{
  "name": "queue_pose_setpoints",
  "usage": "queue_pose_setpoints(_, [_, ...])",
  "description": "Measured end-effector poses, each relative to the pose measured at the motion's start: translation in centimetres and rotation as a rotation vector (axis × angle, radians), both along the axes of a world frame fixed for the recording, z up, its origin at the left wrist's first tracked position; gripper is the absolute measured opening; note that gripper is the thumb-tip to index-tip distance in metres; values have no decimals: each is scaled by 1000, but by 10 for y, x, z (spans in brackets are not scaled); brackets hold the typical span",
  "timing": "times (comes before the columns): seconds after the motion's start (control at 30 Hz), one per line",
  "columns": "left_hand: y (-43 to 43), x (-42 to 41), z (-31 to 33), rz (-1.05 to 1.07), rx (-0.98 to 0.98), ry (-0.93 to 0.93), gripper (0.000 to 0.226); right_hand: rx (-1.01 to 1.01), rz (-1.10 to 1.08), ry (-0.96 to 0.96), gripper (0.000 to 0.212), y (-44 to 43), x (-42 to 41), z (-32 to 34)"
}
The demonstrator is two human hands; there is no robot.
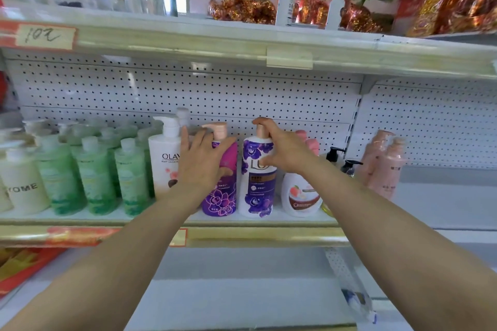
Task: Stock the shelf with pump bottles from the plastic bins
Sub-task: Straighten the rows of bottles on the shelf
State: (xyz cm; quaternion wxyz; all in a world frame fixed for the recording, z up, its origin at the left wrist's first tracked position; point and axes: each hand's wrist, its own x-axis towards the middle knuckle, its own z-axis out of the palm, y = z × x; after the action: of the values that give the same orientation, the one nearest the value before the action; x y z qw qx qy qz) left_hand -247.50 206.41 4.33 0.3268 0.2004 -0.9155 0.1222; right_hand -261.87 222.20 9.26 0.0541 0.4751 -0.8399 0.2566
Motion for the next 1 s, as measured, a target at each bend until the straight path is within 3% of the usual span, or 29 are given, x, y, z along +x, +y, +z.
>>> queue_pose_setpoints(0.37, [7, 8, 3, -2, 46, -63, 86, 28, 46, 71, 98, 2, -1, 1])
queue_pose_setpoints(0.47, [24, 13, -4, 44, 60, 42, 86, 17, 106, 6, 105, 11, -2, 3])
queue_pose_setpoints(0.57, [48, 7, -6, -20, 62, 216, 76, -179, 103, 36, 94, 33, -8, 8])
queue_pose_setpoints(0.67, [71, -12, -2, -187, 119, 192, 76, -442, -1, 61, 75, 61, -19, 6])
queue_pose_setpoints(0.73, [83, -25, 1, -210, 196, 133, 76, -498, -77, 5, 75, 77, -25, 1])
queue_pose_setpoints(0.87, [92, -46, -2, -144, 217, 114, 81, -290, -173, -225, 88, 98, -35, -20])
queue_pose_setpoints(1.0, [94, -50, -6, -101, 218, 115, 78, -159, -92, -275, 70, 101, -40, -36])
